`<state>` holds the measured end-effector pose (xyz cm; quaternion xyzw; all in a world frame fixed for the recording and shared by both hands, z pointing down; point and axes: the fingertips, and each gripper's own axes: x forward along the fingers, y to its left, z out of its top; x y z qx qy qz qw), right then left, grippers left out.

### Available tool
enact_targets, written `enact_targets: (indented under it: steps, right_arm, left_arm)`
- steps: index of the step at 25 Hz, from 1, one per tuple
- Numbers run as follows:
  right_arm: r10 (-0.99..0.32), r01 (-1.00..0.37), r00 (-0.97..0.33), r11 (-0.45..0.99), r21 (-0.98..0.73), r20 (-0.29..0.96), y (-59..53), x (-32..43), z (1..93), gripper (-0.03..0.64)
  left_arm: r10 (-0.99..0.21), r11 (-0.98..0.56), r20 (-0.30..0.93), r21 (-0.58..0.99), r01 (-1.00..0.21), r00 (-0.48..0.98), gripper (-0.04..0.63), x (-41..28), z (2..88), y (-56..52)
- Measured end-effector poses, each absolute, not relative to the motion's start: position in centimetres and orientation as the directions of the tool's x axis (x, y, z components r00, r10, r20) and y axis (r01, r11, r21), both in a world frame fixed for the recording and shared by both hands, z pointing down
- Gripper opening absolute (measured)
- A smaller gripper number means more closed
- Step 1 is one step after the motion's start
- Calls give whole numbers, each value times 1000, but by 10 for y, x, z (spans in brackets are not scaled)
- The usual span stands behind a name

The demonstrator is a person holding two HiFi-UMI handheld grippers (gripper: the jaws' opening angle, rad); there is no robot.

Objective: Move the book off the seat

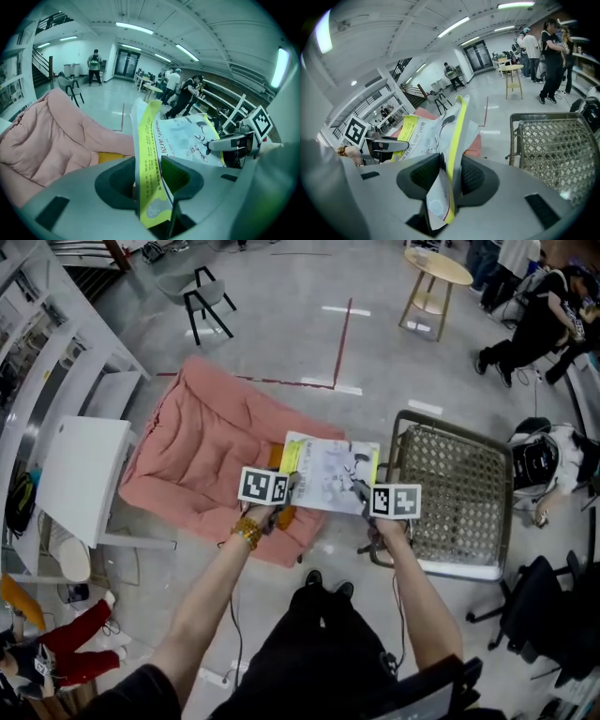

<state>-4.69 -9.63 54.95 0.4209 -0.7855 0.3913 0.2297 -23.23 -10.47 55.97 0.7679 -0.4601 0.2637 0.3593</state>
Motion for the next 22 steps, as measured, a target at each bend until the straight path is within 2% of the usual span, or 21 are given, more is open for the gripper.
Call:
enact_targets:
  steps: [12,22]
  right_arm:
    - [-490,-850,-527,326,-414,694,-106,-57,550,127]
    - [-466,-835,-549,344,-430,694,-114,-13,560,127]
  left_arm:
    - [-512,-328,736,311,-892,444,164,-241,563,-117]
    - [-518,-302,744,302,-904,422,164,-198,569,-120]
